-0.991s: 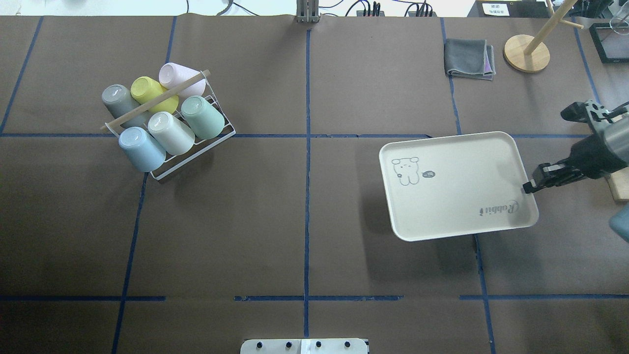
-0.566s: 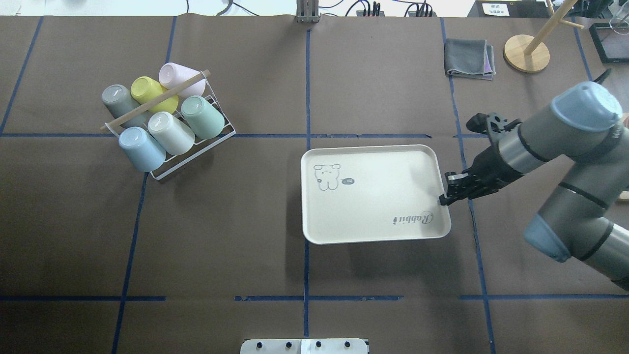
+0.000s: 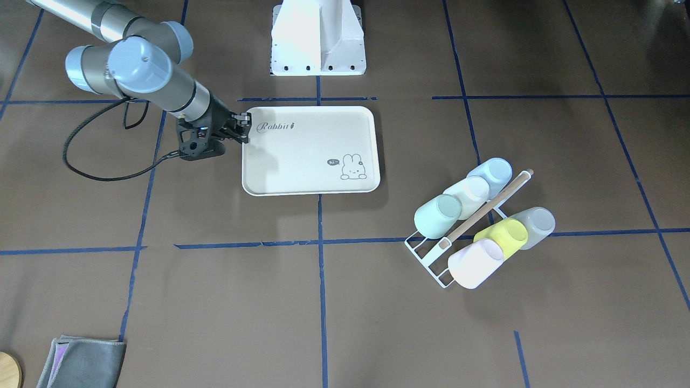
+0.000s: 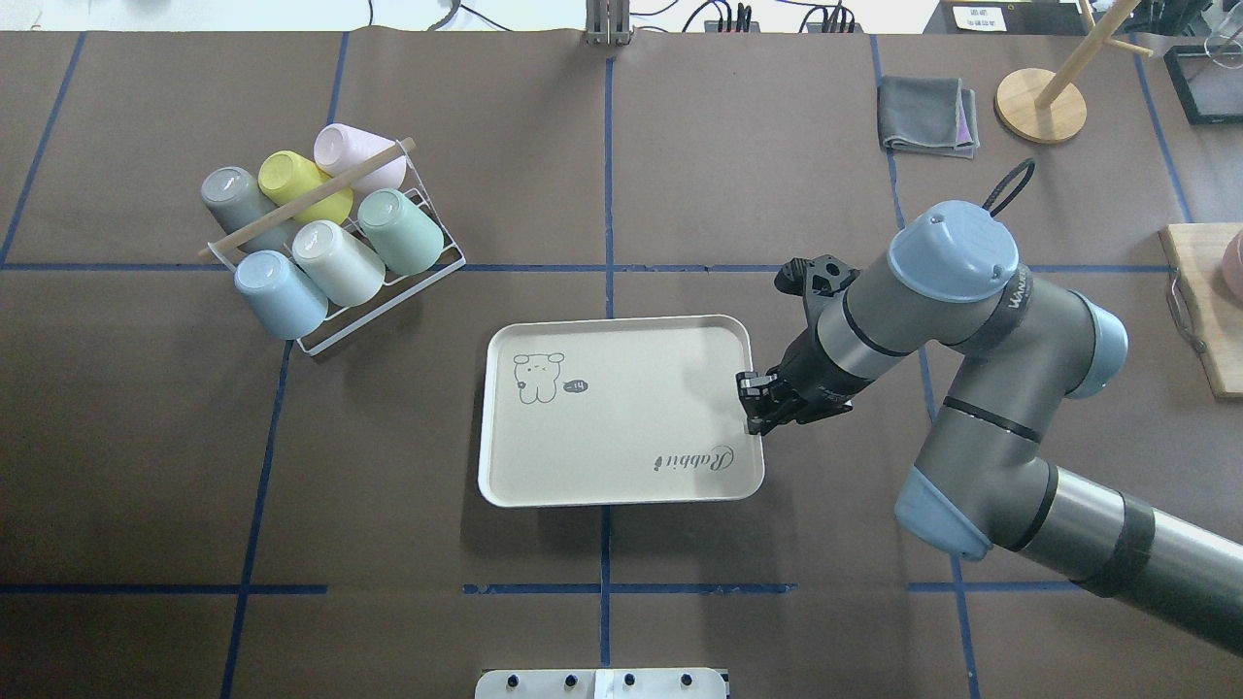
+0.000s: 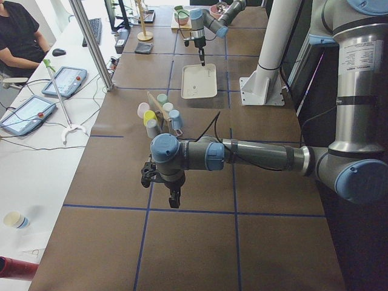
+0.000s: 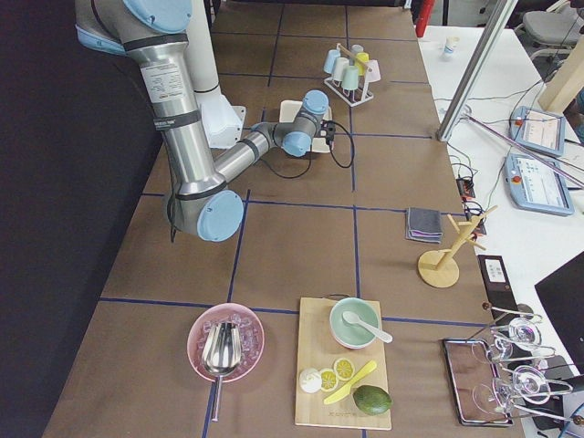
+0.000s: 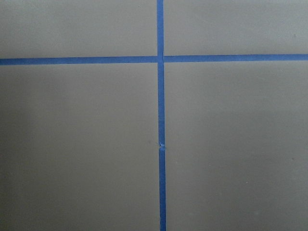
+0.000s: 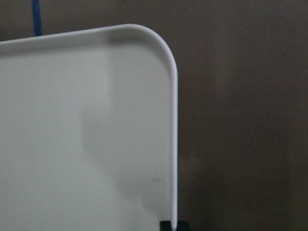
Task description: Pick up and place green cup on tray
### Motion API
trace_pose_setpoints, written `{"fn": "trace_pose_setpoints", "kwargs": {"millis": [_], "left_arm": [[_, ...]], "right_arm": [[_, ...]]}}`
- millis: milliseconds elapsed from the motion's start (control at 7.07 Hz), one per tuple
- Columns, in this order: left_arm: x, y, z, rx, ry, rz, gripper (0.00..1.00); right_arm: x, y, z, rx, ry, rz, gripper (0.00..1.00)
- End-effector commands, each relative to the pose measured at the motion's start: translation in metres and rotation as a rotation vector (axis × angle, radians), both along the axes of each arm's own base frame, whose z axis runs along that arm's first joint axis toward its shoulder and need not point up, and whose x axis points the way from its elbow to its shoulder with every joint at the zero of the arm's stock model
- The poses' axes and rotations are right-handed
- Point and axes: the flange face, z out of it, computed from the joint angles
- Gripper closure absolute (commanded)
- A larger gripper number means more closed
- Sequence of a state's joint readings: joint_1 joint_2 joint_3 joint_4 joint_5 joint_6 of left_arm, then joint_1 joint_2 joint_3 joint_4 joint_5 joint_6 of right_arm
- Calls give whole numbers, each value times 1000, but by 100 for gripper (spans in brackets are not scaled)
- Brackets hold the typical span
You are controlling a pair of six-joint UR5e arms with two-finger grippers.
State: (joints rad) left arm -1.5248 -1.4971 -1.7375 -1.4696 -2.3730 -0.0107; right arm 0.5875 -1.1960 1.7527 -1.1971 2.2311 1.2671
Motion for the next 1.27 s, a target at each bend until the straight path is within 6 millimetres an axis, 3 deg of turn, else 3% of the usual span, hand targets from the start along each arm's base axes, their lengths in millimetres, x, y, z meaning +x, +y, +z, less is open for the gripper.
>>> {"fn": "trace_pose_setpoints", "kwargs": {"millis": [0, 142, 283, 425, 566, 708, 849, 1132], "left_arm": [[0, 5, -4, 7, 0, 0, 0], [0, 10, -3, 4, 2, 0, 0], [0, 11, -4, 5, 2, 0, 0], [0, 11, -5, 8, 2, 0, 0], [0, 11, -6, 10, -1, 2, 0], [2, 9, -10, 20, 0, 2, 0], [4, 7, -36, 71, -5, 7, 0], [7, 11, -92, 177, 12, 11, 0]], "right_arm": [[-26, 21, -3, -57, 46, 77, 99], [-29, 22, -1, -61, 51, 77, 97], [-29, 21, 0, -61, 52, 76, 85], [-30, 22, 0, -62, 53, 73, 26], [-28, 21, -4, -59, 46, 76, 1], [-5, 9, -13, -59, 19, 96, 0], [31, -13, -17, -82, -7, 119, 0], [122, -70, -2, -151, -40, 184, 0]]}}
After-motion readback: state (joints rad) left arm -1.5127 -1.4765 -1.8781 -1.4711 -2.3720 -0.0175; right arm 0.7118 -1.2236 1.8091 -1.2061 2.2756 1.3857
